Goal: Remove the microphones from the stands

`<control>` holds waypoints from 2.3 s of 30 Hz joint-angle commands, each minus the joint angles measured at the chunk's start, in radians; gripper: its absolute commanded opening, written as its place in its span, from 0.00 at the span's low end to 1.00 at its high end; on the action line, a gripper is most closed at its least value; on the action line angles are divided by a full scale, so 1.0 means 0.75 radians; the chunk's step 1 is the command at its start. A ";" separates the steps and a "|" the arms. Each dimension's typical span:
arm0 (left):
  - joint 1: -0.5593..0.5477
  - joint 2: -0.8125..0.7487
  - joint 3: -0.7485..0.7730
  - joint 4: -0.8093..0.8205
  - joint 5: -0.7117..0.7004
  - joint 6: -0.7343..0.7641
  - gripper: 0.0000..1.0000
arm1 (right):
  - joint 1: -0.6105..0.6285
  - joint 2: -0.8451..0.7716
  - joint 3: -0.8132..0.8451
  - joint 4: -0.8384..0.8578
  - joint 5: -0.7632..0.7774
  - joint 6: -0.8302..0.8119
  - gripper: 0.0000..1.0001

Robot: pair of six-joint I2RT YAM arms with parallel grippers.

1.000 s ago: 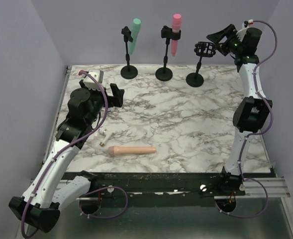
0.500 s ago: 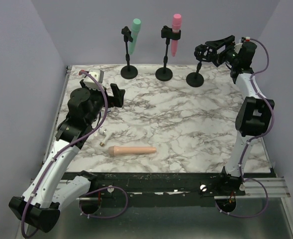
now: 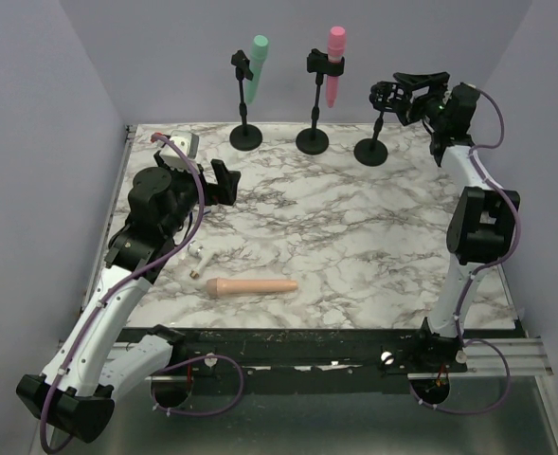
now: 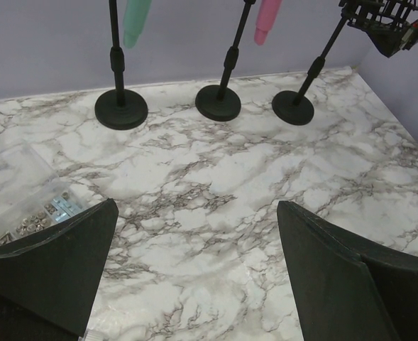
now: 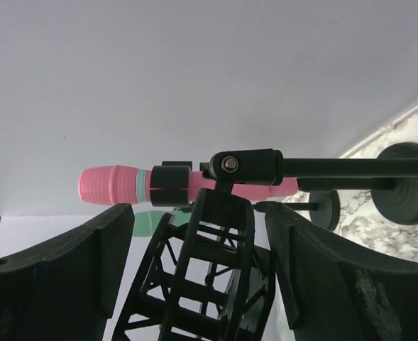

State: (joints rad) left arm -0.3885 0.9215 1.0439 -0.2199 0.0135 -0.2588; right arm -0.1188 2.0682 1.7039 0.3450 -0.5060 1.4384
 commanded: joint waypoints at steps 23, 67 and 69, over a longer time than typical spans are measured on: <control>-0.008 -0.001 0.052 -0.011 0.047 -0.017 0.99 | 0.406 -0.283 -0.034 -0.370 1.025 0.171 0.97; -0.008 0.056 0.064 -0.021 0.080 -0.033 0.99 | 0.074 0.050 0.191 -0.268 -0.400 -0.598 0.69; -0.008 0.055 0.064 -0.021 0.078 -0.033 0.99 | 0.073 0.043 0.165 -0.263 -0.397 -0.604 0.66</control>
State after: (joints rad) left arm -0.3885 0.9680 1.0565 -0.2264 0.0448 -0.2779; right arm -0.0700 2.0895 1.8603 0.1211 -0.7673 0.9939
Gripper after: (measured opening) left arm 0.980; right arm 0.678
